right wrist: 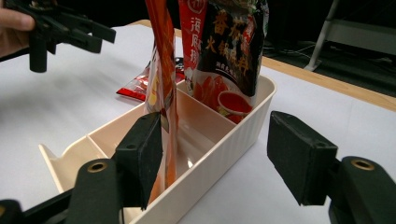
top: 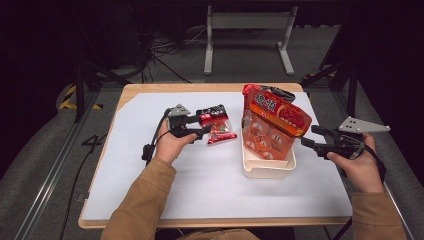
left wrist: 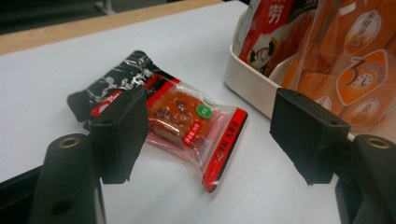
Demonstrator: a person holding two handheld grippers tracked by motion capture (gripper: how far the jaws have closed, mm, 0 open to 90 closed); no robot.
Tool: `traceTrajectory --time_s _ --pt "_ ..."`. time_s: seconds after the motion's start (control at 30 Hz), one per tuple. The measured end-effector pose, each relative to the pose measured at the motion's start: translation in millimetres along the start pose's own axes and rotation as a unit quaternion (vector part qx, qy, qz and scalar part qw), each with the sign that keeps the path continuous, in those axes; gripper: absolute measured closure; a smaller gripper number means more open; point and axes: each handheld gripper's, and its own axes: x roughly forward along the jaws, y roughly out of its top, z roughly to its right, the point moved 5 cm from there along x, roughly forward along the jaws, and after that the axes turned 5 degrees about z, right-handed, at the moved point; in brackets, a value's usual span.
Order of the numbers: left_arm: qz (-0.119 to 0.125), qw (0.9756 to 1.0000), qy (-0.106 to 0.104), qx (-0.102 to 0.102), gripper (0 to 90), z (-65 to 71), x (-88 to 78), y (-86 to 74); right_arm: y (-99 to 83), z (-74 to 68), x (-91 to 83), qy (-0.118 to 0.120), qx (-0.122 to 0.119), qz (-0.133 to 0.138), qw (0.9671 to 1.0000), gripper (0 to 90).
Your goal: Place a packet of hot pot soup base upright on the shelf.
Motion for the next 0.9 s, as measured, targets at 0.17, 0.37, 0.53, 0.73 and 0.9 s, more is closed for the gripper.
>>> traceTrajectory --time_s 0.17,0.37,0.53,0.73,0.9 --pt "-0.012 0.9999 0.004 -0.003 29.9 -2.6 12.6 -10.4 -1.1 0.0 -1.5 -0.001 0.002 -0.001 1.0 35.7" --pt "-0.024 0.9997 0.008 -0.005 31.3 -3.1 25.1 -18.8 -2.4 0.0 -2.3 -0.003 0.005 -0.001 1.0 33.7" --pt "-0.033 0.9993 0.01 -0.013 31.4 -3.6 34.8 -25.3 -3.0 -0.5 -2.3 -0.004 0.008 -0.001 1.0 32.2" --pt "-0.049 0.9987 0.014 -0.008 31.0 -3.7 42.7 -32.4 -4.1 -2.3 1.0 -0.001 0.011 -0.002 0.9999 31.8" --pt "-0.061 0.998 0.019 -0.006 29.1 -3.7 46.9 -36.0 -4.3 -4.3 2.7 0.003 0.011 -0.003 0.9999 31.6"
